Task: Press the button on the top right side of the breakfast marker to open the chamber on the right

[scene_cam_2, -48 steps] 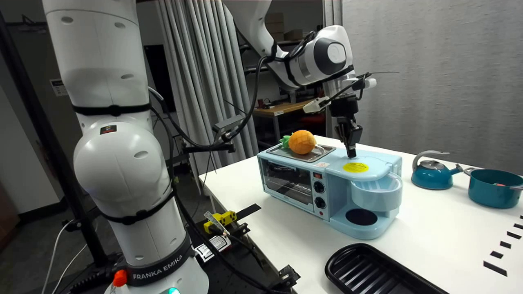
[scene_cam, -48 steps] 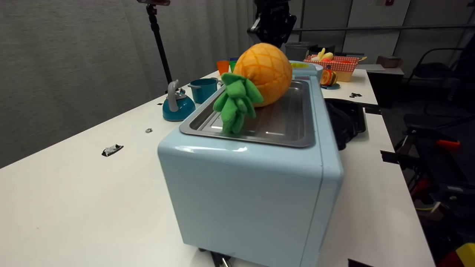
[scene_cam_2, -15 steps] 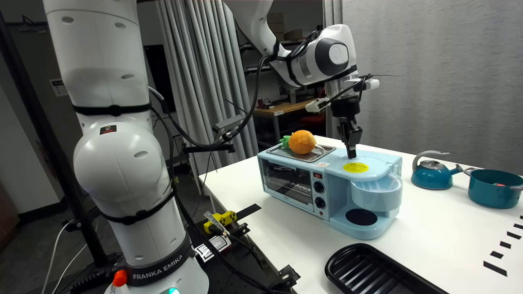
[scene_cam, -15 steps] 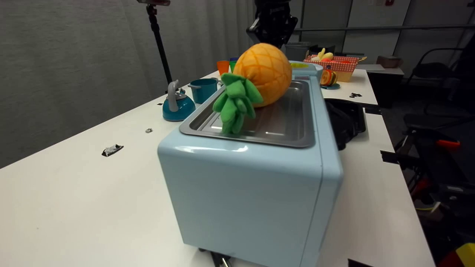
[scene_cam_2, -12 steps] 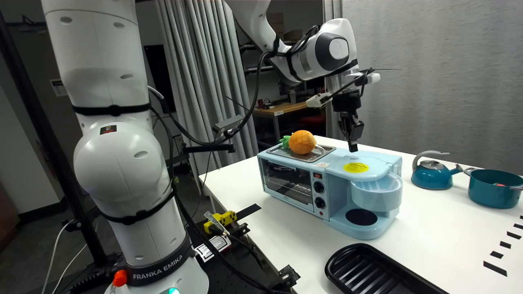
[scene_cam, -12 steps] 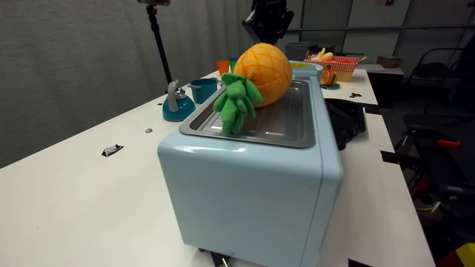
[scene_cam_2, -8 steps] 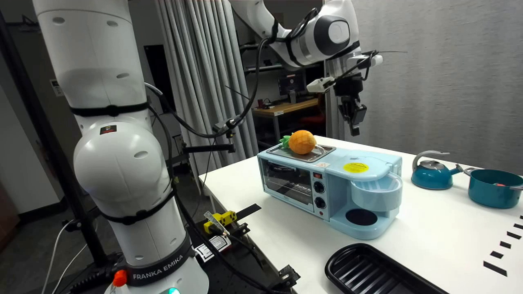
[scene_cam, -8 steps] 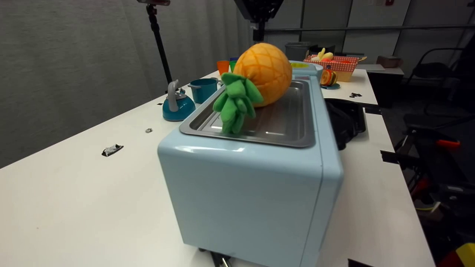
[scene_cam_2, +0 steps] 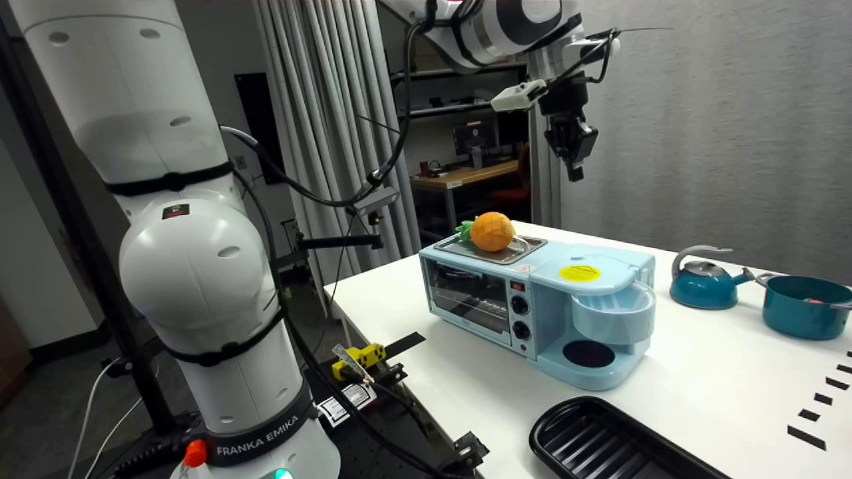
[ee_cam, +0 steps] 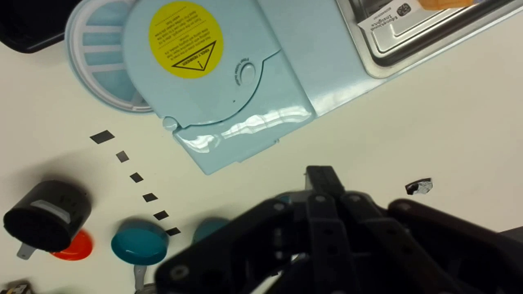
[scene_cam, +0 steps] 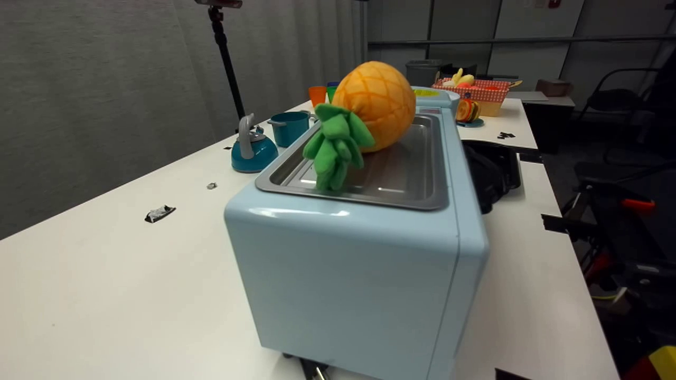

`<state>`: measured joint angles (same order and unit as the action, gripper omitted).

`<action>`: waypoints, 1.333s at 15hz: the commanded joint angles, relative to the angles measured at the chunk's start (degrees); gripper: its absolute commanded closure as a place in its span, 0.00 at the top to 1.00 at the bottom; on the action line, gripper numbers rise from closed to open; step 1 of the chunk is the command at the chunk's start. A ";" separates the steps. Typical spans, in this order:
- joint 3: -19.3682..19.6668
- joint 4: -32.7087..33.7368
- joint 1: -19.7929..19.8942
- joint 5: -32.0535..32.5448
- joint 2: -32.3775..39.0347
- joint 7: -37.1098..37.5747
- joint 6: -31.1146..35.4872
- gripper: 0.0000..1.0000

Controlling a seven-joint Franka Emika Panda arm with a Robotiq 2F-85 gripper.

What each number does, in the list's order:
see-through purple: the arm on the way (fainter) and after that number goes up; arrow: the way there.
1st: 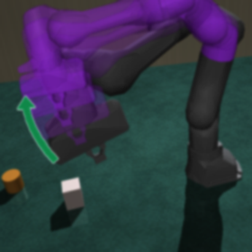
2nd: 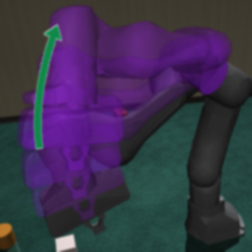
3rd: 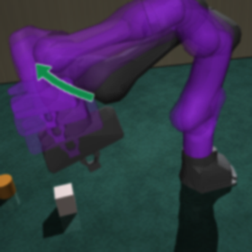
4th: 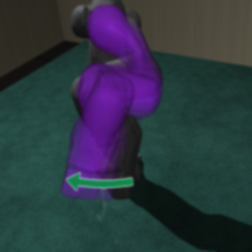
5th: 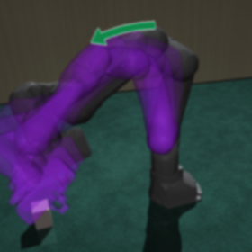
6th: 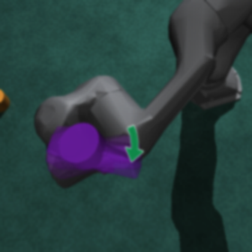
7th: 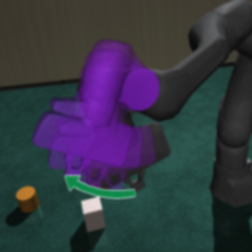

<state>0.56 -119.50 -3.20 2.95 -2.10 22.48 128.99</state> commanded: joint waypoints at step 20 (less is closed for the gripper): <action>1.58 -16.49 0.63 -13.32 -19.52 -22.73 2.37 1.00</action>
<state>1.54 -134.29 -2.73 -8.44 -19.34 2.62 130.52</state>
